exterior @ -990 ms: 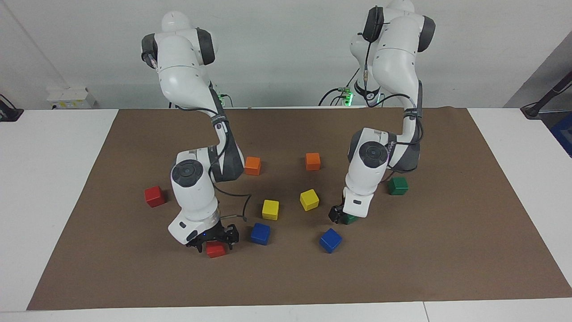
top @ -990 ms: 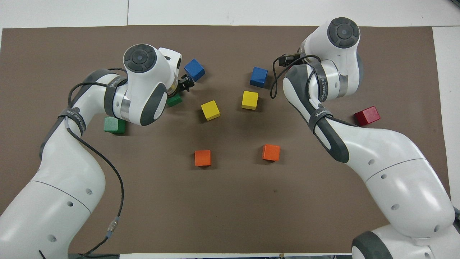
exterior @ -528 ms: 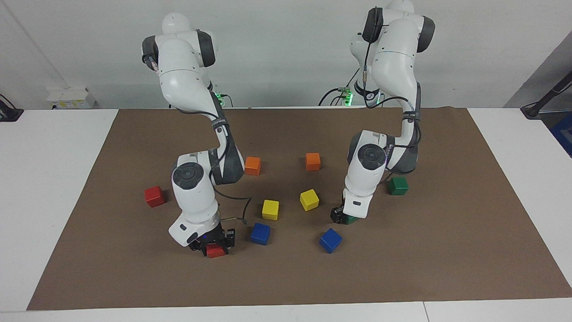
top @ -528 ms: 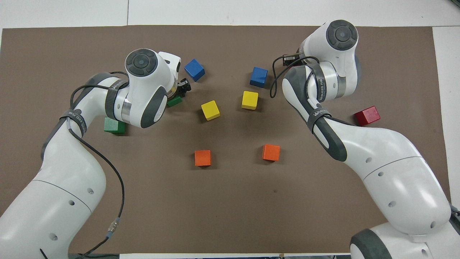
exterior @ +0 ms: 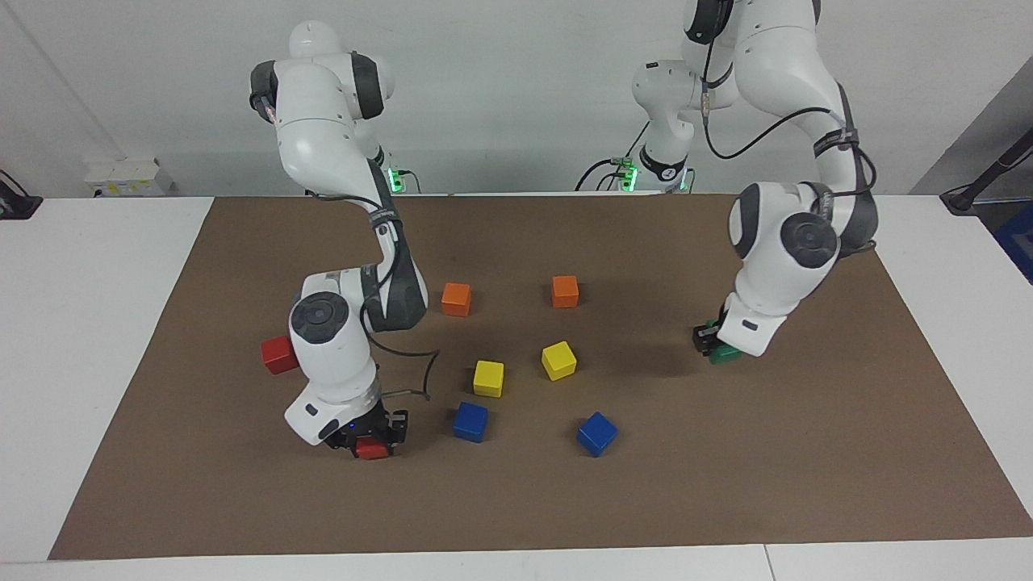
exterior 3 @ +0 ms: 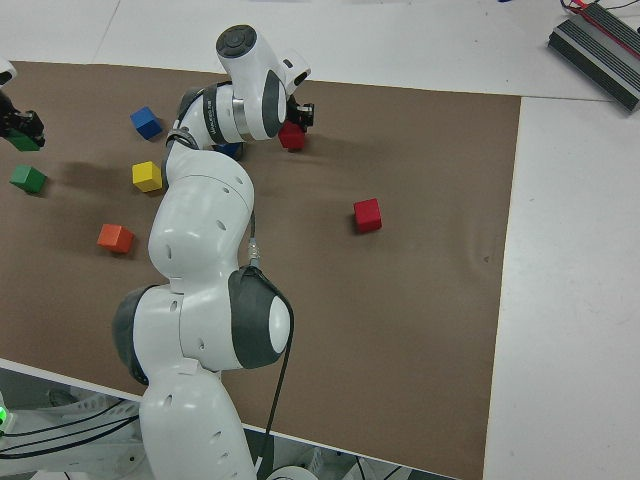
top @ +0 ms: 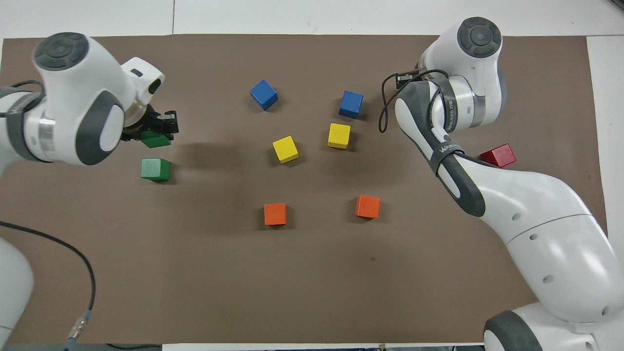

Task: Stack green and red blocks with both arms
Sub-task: 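Stack the green with the left gripper while the right gripper stacks red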

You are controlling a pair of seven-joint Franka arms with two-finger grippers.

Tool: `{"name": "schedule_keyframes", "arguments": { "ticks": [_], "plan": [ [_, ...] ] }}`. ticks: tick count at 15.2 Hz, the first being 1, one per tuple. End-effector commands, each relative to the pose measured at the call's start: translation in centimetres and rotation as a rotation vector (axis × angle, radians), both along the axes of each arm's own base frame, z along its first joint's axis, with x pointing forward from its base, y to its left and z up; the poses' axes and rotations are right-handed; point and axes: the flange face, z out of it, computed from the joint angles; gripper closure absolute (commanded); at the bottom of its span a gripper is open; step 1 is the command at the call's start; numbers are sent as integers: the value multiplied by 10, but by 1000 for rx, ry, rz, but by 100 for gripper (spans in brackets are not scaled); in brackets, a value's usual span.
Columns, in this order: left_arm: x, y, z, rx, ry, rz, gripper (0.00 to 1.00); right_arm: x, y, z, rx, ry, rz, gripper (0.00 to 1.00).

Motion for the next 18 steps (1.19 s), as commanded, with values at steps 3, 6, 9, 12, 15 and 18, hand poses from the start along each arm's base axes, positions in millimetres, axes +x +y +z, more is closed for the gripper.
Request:
{"name": "schedule_keyframes", "arguments": {
  "ticks": [3,6,9,12,15,18],
  "plan": [
    [-32,16,-20,-35,53,-188,100,-77,-92,61,6,101,84,100],
    [-38,20,-32,-38,28,-190,100,-121,-136,58,9,100,146,100],
    [-41,21,-33,-37,28,-191,100,-141,-163,42,26,89,216,100],
    [-42,29,-35,-39,36,-176,100,-152,-176,29,12,49,261,100],
    [-47,31,-37,-38,40,-175,100,-153,-177,28,10,47,273,100],
    [-49,30,-40,-49,44,-163,100,-157,-179,25,11,54,276,100]
  ]
}}
